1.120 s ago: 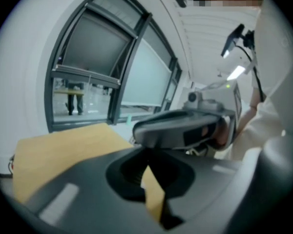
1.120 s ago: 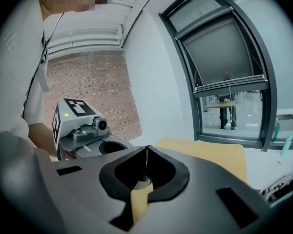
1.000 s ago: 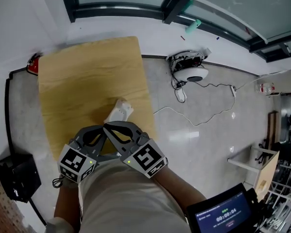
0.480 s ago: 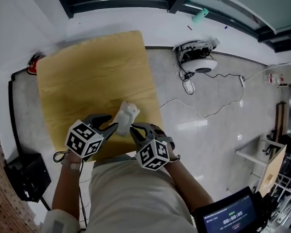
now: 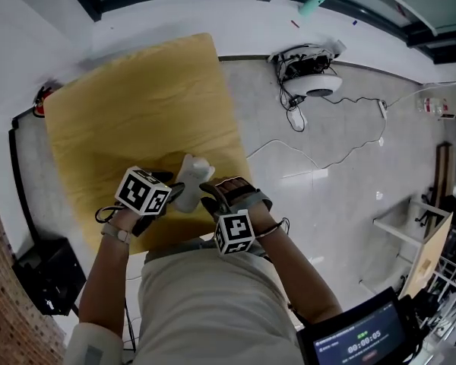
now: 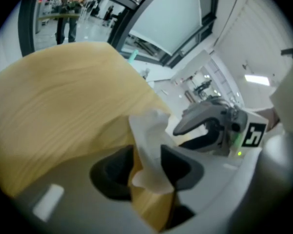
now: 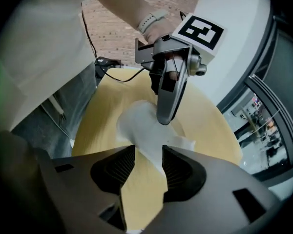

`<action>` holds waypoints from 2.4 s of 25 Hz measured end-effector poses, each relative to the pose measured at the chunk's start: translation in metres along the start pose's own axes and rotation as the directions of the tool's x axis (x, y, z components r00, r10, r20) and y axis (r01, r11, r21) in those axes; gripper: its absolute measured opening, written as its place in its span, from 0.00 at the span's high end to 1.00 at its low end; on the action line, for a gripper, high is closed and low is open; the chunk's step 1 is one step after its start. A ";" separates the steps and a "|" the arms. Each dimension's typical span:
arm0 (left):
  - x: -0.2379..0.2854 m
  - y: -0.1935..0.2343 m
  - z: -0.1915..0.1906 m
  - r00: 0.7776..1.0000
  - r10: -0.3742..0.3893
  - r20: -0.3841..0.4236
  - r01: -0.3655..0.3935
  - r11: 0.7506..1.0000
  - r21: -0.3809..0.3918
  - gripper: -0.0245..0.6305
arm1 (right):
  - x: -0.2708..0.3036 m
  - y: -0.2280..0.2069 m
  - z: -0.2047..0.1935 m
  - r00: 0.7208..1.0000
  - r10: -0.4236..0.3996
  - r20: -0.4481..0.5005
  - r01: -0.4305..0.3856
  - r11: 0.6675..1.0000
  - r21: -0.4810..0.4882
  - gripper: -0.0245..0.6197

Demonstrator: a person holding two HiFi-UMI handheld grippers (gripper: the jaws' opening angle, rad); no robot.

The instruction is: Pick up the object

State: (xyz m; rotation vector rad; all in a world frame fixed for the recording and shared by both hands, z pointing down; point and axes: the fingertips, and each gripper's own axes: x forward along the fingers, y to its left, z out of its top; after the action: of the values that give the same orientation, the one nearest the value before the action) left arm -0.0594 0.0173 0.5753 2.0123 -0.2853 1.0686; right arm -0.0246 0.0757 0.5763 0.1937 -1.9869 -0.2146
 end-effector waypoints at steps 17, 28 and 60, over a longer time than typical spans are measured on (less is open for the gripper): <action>-0.054 0.094 -0.009 0.919 0.206 0.335 -0.054 0.910 -0.411 0.70 | 0.075 -0.061 0.068 0.996 0.086 -0.015 -0.087 0.962 -0.261 0.73; -0.120 0.115 -0.044 0.770 0.419 0.481 -0.016 0.767 -0.642 0.67 | 0.098 -0.076 0.104 0.985 -0.063 -0.160 0.087 0.985 0.147 0.73; -0.081 0.122 -0.022 0.811 0.506 0.293 -0.236 0.742 -0.627 0.48 | 0.049 -0.137 0.041 0.995 -0.099 0.024 0.030 0.511 0.859 0.53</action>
State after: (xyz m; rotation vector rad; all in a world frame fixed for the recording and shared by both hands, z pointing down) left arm -0.1865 -0.0576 0.5878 1.6394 -1.1767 0.6108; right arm -0.0764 -0.0666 0.5706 0.9215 -1.9918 0.7878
